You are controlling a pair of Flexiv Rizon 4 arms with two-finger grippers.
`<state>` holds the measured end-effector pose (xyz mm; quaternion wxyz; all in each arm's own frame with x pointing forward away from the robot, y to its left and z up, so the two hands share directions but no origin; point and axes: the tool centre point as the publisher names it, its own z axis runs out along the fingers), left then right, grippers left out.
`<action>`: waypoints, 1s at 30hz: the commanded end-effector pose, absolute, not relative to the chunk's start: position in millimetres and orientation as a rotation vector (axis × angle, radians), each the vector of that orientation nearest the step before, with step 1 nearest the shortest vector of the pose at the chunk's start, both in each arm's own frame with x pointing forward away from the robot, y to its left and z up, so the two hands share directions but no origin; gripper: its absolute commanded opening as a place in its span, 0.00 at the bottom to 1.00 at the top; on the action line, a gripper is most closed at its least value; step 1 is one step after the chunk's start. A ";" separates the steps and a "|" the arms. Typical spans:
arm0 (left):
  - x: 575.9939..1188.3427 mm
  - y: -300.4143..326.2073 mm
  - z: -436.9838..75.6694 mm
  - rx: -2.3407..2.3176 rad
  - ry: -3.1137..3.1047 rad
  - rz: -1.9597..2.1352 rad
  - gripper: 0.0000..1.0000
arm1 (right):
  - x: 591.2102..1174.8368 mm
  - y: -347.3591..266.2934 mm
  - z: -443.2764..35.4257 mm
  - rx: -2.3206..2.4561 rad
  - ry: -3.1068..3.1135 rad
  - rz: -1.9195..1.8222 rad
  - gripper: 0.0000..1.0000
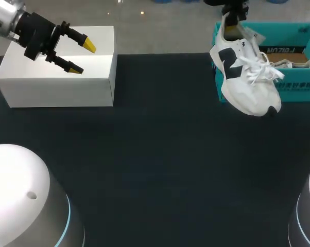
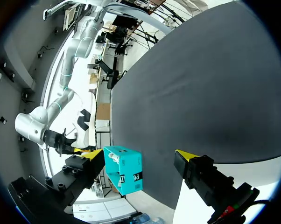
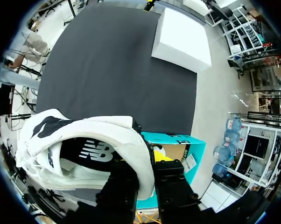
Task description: Take the shoe out of the shoebox, open the shoe tongue, remove and reinsert the insole, then place the shoe into the shoebox
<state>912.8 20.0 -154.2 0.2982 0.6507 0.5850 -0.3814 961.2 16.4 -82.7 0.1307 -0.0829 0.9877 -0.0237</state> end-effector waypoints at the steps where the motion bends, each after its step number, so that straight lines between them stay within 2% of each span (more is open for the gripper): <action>1: 913.0 20.3 -154.2 1.732 1.554 -1.012 1.00 | 974.1 -20.0 -83.4 -0.250 2.896 -0.036 0.00; 8: 913.0 20.3 -154.2 1.732 1.554 -1.012 1.00 | 996.6 -68.1 -94.3 -0.297 2.924 -0.100 0.00; 12: 913.0 20.3 -154.2 1.732 1.554 -1.012 1.00 | 1012.7 -96.4 -101.3 -0.170 2.941 -0.105 0.00; 30: 913.0 20.3 -154.2 1.732 1.554 -1.012 1.00 | 1012.7 -96.4 -101.3 -0.170 2.941 -0.105 0.00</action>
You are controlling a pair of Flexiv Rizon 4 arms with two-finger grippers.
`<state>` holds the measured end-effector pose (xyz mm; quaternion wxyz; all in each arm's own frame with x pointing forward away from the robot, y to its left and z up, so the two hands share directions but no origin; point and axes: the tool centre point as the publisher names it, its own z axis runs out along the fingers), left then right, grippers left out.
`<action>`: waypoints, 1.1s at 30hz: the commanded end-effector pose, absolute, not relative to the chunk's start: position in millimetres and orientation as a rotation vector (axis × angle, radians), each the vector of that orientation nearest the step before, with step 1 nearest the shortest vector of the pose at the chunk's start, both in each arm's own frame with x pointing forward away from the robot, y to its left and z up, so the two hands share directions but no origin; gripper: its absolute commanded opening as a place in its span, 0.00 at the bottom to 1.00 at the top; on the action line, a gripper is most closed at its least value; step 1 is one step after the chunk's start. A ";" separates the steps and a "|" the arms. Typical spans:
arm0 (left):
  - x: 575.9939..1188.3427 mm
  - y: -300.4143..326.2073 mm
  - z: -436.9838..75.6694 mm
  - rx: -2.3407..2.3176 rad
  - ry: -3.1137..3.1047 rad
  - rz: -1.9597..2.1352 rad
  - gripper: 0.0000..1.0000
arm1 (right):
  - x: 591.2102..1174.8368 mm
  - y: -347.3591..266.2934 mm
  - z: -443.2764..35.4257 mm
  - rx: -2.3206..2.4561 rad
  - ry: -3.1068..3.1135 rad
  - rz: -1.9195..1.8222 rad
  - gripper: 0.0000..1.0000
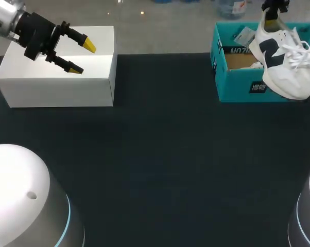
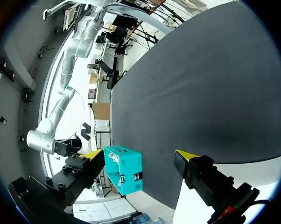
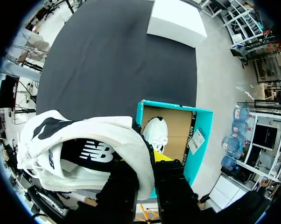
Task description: Take the shoe out of the shoebox, open the shoe tongue, remove and reinsert the insole, then place the shoe into the shoebox
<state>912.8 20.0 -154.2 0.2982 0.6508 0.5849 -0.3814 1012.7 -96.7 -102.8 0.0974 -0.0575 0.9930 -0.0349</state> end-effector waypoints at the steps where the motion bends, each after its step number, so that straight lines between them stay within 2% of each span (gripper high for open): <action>1: 913.0 20.3 -154.2 1.732 1.554 -1.012 1.00 | 1012.7 -96.4 -101.3 -0.170 2.941 -0.105 0.00; 12: 913.0 20.3 -154.2 1.732 1.554 -1.012 1.00 | 1027.7 -112.2 -98.7 -0.198 2.912 -0.040 0.00; 33: 913.0 20.3 -154.2 1.732 1.554 -1.012 1.00 | 1130.1 -205.6 -110.0 -0.154 2.839 -0.177 0.00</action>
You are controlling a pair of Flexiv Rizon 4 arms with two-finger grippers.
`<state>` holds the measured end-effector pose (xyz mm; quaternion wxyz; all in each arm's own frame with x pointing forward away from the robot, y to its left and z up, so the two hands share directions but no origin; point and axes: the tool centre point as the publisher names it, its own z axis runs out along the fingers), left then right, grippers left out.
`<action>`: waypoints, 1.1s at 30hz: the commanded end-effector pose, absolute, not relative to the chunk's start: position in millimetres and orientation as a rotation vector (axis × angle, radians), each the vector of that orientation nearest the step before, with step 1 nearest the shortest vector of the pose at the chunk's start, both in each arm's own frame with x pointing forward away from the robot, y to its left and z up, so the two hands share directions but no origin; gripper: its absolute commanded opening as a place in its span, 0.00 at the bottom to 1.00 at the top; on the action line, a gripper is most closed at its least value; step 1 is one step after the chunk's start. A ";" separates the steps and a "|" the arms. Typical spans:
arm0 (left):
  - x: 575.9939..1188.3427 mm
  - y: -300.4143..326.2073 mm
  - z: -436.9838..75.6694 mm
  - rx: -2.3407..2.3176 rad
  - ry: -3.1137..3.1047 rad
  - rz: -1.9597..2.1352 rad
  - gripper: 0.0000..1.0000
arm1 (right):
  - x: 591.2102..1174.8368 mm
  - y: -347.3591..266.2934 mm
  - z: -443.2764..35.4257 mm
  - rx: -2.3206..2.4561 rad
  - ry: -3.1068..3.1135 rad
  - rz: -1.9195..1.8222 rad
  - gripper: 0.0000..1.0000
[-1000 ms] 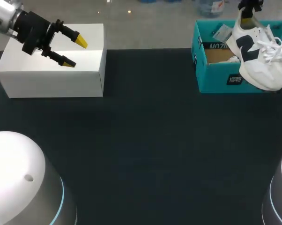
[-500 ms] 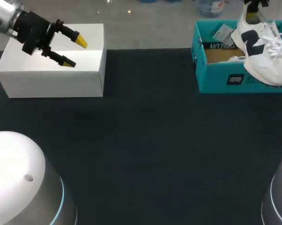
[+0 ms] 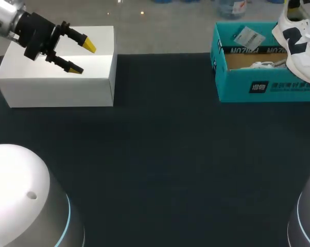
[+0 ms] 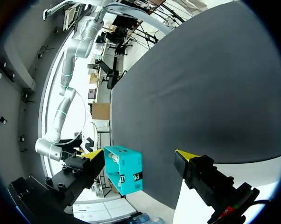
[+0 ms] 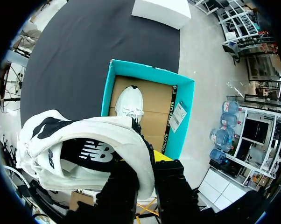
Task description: Take the shoe out of the shoebox, open the shoe tongue, remove and reinsert the insole, then place the shoe into the shoebox
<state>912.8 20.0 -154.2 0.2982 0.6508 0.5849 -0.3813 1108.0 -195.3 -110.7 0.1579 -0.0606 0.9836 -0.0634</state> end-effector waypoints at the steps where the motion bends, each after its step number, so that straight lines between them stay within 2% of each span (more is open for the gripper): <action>1: 913.0 20.3 -154.2 1.732 1.554 -1.012 1.00 | 1134.0 -210.4 -110.1 -0.145 2.843 -0.176 0.00; 20: 913.0 20.3 -154.2 1.732 1.554 -1.012 1.00 | 1189.9 -278.8 -134.9 -0.069 2.880 -0.174 0.00; 33: 913.0 20.3 -154.2 1.732 1.554 -1.012 1.00 | 1194.6 -294.6 -136.4 0.205 2.887 -0.148 0.00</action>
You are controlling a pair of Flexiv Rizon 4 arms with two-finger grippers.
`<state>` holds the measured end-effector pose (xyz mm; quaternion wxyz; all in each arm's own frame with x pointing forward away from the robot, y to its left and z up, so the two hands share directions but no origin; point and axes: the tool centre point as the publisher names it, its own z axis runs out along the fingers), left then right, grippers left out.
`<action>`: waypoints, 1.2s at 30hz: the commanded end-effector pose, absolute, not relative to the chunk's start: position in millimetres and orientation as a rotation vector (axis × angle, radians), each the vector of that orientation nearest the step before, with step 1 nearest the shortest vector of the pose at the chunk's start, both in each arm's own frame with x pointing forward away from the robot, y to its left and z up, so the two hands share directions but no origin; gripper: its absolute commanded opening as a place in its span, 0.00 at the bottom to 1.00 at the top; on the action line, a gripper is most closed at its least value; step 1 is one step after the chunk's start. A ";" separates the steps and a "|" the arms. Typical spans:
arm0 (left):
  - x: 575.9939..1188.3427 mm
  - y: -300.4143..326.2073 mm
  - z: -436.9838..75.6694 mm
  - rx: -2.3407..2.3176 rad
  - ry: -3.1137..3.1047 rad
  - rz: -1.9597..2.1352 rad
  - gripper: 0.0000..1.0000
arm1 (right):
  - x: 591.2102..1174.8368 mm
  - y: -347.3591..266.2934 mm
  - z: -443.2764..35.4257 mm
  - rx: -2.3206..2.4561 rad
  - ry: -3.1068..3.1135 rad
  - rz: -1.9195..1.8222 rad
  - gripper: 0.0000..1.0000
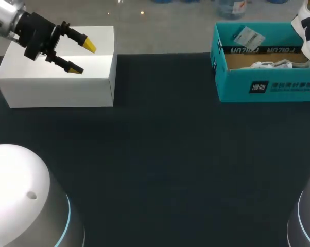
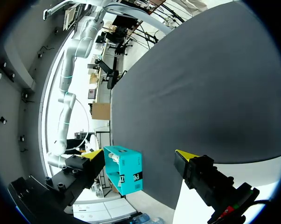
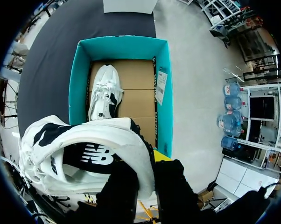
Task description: Take the shoe out of the shoebox, open the shoe tongue, remove and reinsert the insole, then place the shoe into the shoebox
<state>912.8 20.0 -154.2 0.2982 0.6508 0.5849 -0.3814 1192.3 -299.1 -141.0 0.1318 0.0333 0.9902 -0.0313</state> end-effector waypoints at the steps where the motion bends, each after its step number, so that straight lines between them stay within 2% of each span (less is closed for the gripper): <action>1: 913.0 20.3 -154.2 1.732 1.554 -1.012 1.00 | 1194.4 -294.0 -136.0 0.252 2.887 -0.178 0.00; 10: 913.0 20.3 -154.2 1.732 1.554 -1.012 1.00 | 1192.7 -298.5 -133.6 0.958 2.637 -0.104 0.00; 20: 913.0 20.3 -154.2 1.732 1.554 -1.012 1.00 | 1183.5 -309.8 -135.4 1.427 2.348 -0.132 0.00; 25: 913.0 20.3 -154.2 1.732 1.554 -1.012 1.00 | 1181.8 -310.5 -131.6 1.512 2.301 -0.018 0.00; 36: 913.0 20.3 -154.2 1.732 1.554 -1.012 1.00 | 1181.8 -310.5 -131.6 1.512 2.301 -0.018 0.00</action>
